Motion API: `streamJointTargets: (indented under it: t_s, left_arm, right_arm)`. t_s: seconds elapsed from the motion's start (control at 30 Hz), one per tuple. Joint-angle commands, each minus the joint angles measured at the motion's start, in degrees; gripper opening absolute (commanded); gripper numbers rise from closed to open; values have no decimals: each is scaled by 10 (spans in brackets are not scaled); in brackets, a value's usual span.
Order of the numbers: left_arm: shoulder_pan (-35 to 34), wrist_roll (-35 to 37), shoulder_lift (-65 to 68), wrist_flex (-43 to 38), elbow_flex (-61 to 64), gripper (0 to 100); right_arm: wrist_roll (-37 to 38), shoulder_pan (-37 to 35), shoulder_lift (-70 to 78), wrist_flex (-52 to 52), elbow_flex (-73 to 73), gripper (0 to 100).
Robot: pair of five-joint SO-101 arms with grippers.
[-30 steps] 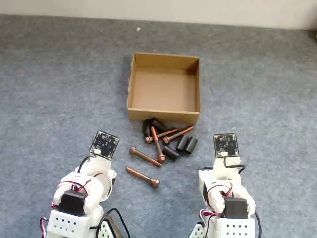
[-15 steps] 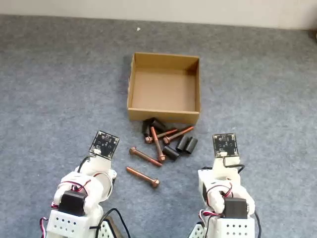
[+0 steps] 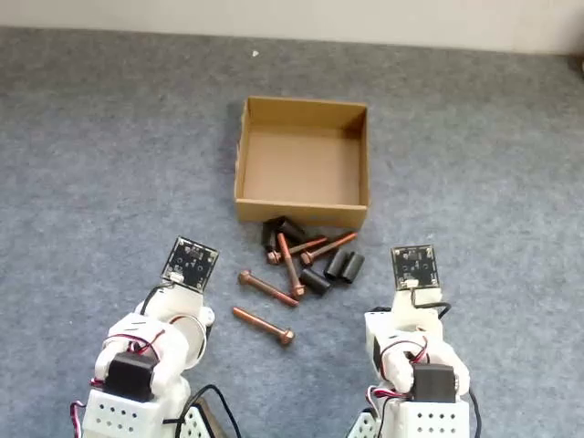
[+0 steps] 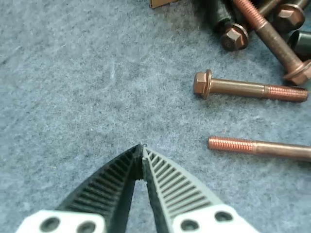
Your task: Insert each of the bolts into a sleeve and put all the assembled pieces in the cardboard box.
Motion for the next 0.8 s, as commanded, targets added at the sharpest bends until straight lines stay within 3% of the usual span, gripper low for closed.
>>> streamJointTargets:
  t_s: [0.0, 0.2, 0.33, 0.43, 0.57, 0.77]
  left_arm:
    - [-12, -8, -6, 1, -28, 10]
    - [-58, -8, -6, -15, -28, 11]
    - [-61, -8, -6, -29, -22, 11]
    - [-61, -8, -6, -29, -22, 11]
    - [-61, -8, -6, -28, -22, 11]
    - [-61, -8, -6, -28, -22, 11]
  right_arm:
    - [-5, 4, 5, -32, -5, 5]
    - [-98, -19, 40, 9, -154, 5]
    - [-158, -63, 174, 3, -245, 15]
    - [-201, -99, 299, -5, -323, 87]
    - [-270, -126, 439, -57, -386, 206]
    - [-319, -131, 589, -200, -389, 212]
